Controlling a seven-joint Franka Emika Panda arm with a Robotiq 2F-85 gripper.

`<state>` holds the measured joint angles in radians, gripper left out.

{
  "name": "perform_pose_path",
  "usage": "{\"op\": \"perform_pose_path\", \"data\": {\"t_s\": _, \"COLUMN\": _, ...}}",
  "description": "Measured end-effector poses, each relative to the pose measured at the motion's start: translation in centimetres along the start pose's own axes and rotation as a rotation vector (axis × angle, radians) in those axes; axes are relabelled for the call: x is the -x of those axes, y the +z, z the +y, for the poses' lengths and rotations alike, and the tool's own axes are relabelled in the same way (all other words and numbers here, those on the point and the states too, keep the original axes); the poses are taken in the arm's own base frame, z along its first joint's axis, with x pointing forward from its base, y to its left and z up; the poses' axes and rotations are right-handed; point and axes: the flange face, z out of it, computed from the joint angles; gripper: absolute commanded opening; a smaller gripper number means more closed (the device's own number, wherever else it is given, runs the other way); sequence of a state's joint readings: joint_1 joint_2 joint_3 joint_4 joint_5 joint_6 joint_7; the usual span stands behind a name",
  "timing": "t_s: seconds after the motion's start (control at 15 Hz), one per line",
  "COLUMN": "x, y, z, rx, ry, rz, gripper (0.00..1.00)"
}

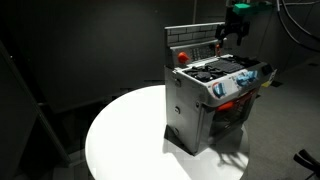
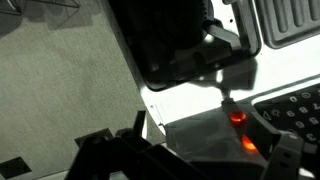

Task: Press the top orange button on the microwave oven controlling panel of the stove twice

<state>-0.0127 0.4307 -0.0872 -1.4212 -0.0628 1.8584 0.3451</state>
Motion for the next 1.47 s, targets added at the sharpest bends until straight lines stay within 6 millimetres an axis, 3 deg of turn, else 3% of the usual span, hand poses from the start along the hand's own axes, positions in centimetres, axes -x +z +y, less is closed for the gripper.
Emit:
{"op": "perform_pose_path", "data": {"t_s": 0.87, "x": -0.6, "y": 0.2, "z": -0.3, "rx": 0.005, "ry": -0.024, "rz": -0.007, "gripper": 1.0}}
{"op": "perform_pose_path", "data": {"t_s": 1.13, "x": 1.0, "y": -0.9, "z": 0.1, "rx": -0.022, "ry": -0.115, "rz": -0.101, "gripper": 1.0}}
{"op": "perform_pose_path", "data": {"t_s": 1.47, "x": 4.3, "y": -3.4, "z": 2.3, "rx": -0.038, "ry": -0.238, "rz": -0.252, "gripper": 1.0}}
